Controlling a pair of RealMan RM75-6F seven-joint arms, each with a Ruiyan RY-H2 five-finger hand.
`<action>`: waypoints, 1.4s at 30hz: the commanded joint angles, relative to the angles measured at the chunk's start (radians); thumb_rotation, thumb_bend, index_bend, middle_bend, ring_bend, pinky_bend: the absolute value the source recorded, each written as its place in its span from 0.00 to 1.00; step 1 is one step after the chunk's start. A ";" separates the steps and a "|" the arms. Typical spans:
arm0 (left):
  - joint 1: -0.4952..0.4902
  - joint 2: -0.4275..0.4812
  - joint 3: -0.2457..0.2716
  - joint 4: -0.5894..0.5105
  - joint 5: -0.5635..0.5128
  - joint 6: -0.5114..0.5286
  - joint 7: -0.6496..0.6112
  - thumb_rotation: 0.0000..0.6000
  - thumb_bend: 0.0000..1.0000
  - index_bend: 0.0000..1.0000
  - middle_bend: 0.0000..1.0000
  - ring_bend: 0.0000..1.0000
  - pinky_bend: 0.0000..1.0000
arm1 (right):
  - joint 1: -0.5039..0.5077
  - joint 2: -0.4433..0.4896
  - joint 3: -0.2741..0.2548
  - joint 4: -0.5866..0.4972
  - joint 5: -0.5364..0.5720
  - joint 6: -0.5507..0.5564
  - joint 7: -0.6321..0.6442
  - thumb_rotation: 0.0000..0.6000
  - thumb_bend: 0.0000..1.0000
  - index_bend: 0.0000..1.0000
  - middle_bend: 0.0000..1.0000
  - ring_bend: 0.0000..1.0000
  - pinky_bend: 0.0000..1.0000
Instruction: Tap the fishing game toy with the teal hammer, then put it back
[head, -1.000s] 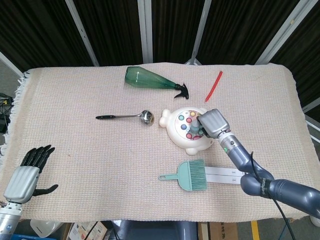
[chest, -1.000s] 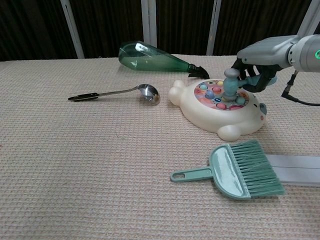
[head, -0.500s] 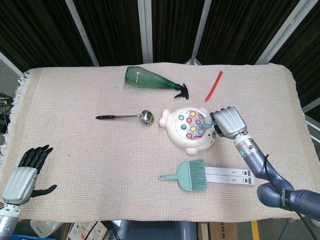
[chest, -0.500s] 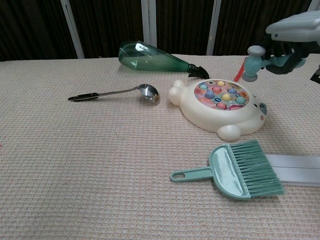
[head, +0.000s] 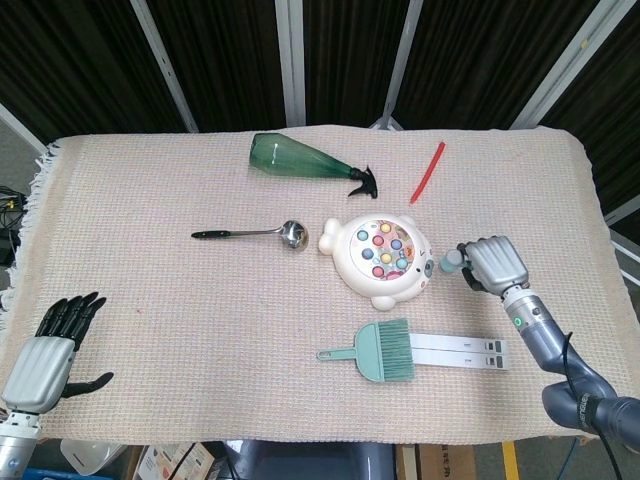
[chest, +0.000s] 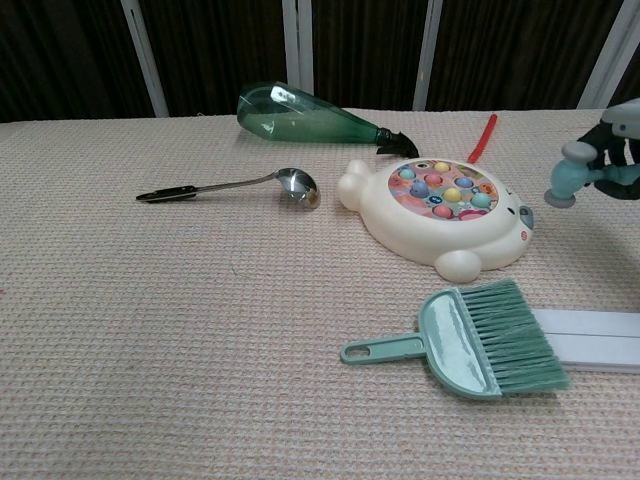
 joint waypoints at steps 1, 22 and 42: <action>0.001 0.002 0.001 -0.006 0.002 0.003 0.006 1.00 0.11 0.00 0.00 0.00 0.00 | -0.030 -0.054 -0.022 0.090 -0.054 0.001 0.075 1.00 1.00 1.00 0.85 0.71 0.66; 0.000 0.005 0.001 -0.037 0.002 -0.005 0.044 1.00 0.11 0.00 0.00 0.00 0.00 | -0.080 -0.133 -0.024 0.289 -0.097 -0.058 0.244 1.00 0.76 0.74 0.66 0.55 0.53; -0.004 0.002 -0.002 -0.038 -0.007 -0.015 0.046 1.00 0.11 0.00 0.00 0.00 0.00 | -0.075 -0.111 0.013 0.261 -0.060 -0.138 0.238 1.00 0.42 0.62 0.58 0.48 0.45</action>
